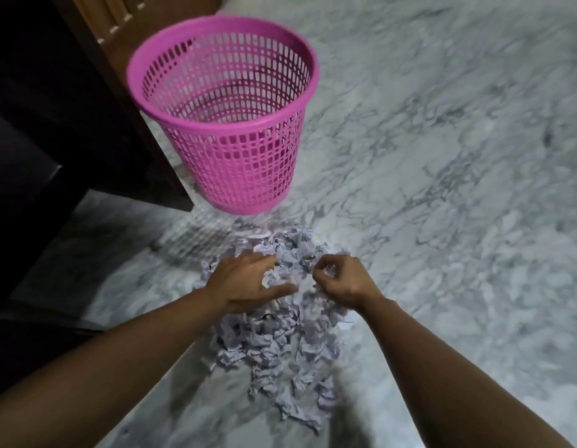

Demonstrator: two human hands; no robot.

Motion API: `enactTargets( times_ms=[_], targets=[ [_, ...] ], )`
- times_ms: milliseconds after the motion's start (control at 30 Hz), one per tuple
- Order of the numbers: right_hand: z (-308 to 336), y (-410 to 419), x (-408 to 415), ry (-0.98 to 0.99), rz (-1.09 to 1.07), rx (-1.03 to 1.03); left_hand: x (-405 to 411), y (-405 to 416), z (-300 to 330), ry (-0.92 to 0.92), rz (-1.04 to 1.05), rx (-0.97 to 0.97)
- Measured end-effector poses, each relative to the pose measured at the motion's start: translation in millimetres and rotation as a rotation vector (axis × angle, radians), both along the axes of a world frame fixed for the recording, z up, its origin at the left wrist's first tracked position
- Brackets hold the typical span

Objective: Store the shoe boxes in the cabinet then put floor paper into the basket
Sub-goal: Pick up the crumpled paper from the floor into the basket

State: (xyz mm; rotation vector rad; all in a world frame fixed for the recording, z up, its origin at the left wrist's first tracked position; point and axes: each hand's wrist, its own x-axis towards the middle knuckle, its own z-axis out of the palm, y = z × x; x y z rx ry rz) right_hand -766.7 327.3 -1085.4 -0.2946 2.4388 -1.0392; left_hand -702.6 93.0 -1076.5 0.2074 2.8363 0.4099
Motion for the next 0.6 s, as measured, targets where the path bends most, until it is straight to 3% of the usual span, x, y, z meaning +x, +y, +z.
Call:
enactTargets(
  times_ms=[67, 267, 467, 600],
  targets=[
    [-0.2, -4.4, -0.6, 0.011, -0.057, -0.068, 4.0, 0.6, 2.1, -0.006, 0.039, 0.021],
    [52.9, -34.2, -28.9, 0.057, -0.258, -0.514, 5.3, 4.8, 35.9, 0.339, 0.186, 0.227],
    [189.1, -84.2, -91.6, 0.366, -0.169, -0.865, -48.0, -15.9, 161.3, 0.81, 0.336, 0.705],
    [246.2, -140.2, -139.3, 0.521, -0.24, -0.893, -107.2, -43.0, 239.0, 1.146, 0.521, 0.796]
  ],
)
